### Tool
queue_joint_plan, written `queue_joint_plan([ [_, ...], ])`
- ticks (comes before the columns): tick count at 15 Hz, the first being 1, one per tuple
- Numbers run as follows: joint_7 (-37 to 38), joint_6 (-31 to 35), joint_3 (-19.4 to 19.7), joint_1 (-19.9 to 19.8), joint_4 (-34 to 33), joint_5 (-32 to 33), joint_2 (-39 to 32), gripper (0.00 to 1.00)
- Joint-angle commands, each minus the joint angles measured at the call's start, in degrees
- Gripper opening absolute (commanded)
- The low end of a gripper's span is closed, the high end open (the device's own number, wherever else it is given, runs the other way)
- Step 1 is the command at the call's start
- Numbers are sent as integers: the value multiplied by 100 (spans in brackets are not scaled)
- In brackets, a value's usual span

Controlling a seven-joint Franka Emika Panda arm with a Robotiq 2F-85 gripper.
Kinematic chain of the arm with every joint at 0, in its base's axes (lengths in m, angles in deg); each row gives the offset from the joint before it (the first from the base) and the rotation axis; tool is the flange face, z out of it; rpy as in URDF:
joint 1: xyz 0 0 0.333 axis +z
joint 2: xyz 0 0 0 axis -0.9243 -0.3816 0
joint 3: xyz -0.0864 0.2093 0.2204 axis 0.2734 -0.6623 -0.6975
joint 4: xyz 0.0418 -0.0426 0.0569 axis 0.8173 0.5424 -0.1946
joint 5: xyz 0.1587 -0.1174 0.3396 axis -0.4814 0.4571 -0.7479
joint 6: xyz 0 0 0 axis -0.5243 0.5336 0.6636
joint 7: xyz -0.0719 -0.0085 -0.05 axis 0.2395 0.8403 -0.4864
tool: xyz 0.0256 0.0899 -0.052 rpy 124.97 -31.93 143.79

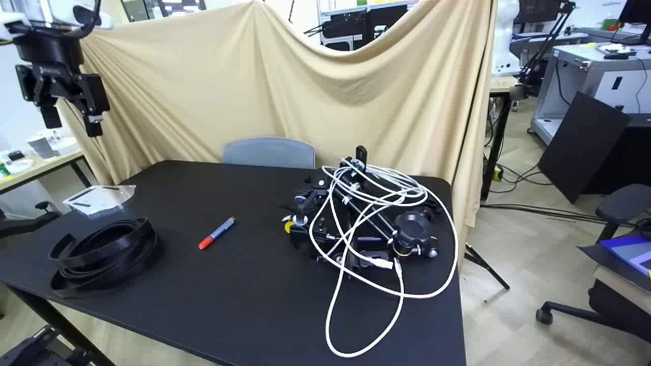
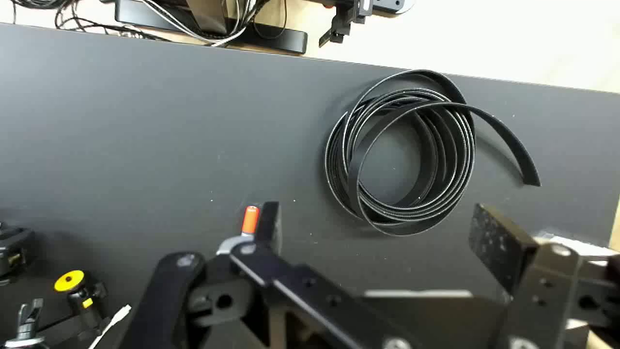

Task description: Move the marker to the left.

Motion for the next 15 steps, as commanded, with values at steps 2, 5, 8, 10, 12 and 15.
queue_joint_plan([
  [2, -15, -5, -50, -59, -12, -14, -5, 100],
  [5, -16, -5, -50, -59, -13, -14, -5, 100],
  [8, -16, -5, -49, -59, -13, -14, -5, 100],
  [10, -16, -4, -50, -59, -13, -14, -5, 100],
  [12, -16, -4, -50, -59, -13, -14, -5, 100],
  [15, 29, 102, -64, -76, 10, 15, -30, 100],
])
